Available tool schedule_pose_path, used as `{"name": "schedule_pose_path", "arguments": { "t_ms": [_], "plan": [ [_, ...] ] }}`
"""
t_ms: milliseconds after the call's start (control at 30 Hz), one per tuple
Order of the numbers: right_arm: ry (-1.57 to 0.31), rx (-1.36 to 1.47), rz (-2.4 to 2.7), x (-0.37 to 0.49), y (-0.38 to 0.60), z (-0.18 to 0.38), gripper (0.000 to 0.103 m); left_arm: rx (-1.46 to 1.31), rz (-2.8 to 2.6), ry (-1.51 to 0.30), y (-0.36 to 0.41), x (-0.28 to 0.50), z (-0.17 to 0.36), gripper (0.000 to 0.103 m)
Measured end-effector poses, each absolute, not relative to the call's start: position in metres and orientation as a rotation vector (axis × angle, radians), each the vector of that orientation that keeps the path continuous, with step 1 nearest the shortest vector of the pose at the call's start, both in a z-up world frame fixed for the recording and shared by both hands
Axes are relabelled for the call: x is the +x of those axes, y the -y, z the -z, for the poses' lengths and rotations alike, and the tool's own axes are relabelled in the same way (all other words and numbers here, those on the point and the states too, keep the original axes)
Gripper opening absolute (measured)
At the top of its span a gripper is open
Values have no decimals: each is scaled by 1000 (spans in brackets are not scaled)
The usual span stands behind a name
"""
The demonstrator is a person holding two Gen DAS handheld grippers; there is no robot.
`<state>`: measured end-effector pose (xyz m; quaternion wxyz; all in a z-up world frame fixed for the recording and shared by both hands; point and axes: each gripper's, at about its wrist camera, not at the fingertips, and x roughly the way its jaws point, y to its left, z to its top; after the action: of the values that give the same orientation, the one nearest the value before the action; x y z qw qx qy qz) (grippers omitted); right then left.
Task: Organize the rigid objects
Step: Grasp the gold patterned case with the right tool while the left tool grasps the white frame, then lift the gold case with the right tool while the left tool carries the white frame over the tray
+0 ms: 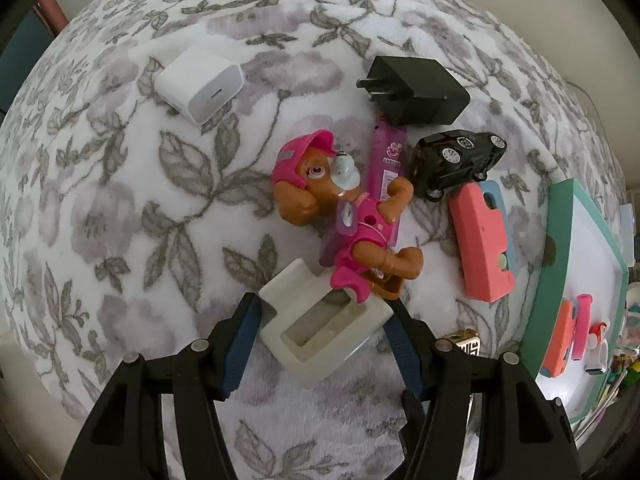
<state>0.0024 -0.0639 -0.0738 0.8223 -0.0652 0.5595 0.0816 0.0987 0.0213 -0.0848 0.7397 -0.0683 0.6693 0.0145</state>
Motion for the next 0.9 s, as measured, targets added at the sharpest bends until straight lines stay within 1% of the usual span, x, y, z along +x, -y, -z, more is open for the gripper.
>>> {"name": "schedule_pose_path", "arguments": {
  "t_ms": [267,367,400,467,500,567,633,800,900],
  "plan": [
    [-1190,-126,-170,5,68,75,51,-165,-37,-1462,-25,103,84,64],
    [-1190,-123,-168,7,73,74,45,-176,-44,-1458,-29,102,83,62],
    [-1189,-122,-163,8,75,74,41,-182,-44,-1458,-30,102,83,62],
    [-1193,-106,-159,9,80,74,38,-189,-45,-1456,-32,102,83,62],
    [-1194,-101,-157,10,82,74,35,-192,-46,-1455,-33,102,83,62],
    [-1195,-103,-154,11,84,75,33,-193,-47,-1454,-34,101,84,62],
    [-1196,-99,-145,12,87,75,28,-196,-47,-1453,-35,101,83,62],
    [-1201,-95,-133,14,91,73,22,-198,-46,-1451,-36,100,82,61],
    [-1203,-88,-130,14,92,71,22,-197,-43,-1441,-36,99,77,57]
  ]
}}
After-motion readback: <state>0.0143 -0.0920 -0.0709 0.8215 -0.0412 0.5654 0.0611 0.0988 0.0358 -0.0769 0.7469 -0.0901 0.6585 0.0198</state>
